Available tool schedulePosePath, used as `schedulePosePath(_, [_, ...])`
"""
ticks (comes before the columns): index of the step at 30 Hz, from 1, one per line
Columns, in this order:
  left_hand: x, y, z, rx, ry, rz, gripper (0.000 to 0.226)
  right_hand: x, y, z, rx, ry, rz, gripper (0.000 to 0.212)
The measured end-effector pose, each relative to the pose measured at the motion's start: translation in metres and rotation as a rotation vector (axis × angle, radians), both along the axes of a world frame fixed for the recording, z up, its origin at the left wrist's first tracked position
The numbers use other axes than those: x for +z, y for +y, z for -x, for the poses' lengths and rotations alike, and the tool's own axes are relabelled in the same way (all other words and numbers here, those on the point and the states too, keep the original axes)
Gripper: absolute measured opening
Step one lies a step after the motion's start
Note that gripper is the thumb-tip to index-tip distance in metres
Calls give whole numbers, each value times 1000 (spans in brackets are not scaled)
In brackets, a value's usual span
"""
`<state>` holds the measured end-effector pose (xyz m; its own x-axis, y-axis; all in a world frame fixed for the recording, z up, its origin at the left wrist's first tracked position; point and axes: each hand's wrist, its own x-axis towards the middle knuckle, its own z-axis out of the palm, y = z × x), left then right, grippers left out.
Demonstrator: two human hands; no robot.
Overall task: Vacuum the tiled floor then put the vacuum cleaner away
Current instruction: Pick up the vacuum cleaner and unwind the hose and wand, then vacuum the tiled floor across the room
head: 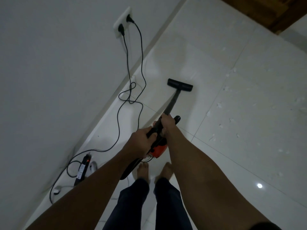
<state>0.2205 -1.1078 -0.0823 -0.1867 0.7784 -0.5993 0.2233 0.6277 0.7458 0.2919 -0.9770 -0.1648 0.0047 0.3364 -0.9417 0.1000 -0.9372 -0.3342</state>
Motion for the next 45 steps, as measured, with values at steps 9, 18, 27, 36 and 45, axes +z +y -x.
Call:
schedulePosePath(9, [-3,49,-26,48,85,81,43,7,46,-14,62,3,1,22])
schedulePosePath(18, [1,120,-56,-171,-113,115,39,-11,123,-57,68,54,-28,28])
schedulePosePath(27, [-13,242,-122,40,107,105,44,-14,257,-101,136,102,53,13])
schedulePosePath(36, [-8,337,-110,57,113,88,47,-8,335,-88,193,90,13,33])
schedulePosePath(45, [2,419,-69,-42,188,67,50,-9,408,-49,107,33,-93,40])
